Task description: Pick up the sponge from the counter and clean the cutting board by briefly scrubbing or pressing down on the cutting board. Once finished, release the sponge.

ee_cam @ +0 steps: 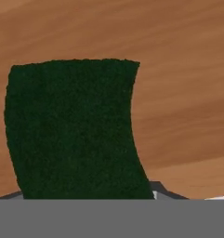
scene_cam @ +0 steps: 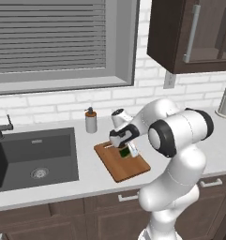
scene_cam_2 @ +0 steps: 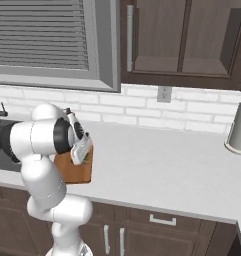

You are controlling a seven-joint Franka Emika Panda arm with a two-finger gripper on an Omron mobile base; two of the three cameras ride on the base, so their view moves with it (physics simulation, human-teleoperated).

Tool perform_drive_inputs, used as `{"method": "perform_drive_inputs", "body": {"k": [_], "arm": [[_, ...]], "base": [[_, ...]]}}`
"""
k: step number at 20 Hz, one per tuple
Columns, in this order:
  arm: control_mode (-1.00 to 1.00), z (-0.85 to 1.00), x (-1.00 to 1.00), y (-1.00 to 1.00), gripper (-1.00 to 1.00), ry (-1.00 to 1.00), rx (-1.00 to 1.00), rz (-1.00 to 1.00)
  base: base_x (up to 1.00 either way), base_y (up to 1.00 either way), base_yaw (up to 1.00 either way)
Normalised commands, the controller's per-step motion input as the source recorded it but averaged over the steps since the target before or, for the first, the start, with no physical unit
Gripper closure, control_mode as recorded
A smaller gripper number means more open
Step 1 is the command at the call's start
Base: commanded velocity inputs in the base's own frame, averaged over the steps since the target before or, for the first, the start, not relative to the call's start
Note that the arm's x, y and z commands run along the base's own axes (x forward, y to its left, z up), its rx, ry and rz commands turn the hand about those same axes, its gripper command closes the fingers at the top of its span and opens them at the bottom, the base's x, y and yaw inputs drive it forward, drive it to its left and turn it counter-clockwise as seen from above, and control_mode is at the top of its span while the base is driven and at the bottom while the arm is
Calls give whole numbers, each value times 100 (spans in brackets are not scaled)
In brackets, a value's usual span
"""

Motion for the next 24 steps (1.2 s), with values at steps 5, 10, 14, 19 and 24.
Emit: {"method": "perform_drive_inputs", "body": {"k": [5,10,14,19,24], "arm": [[-100,0,0,-33,100,0,0,0],[-100,0,16,25,100,0,0,0],[-100,0,36,70,100,0,0,0],[-100,0,30,71,100,0,0,0],[-100,0,-3,40,100,0,0,0]], "base": [[0,0,0],[0,0,0],[0,0,0],[0,0,0],[0,0,0]]}}
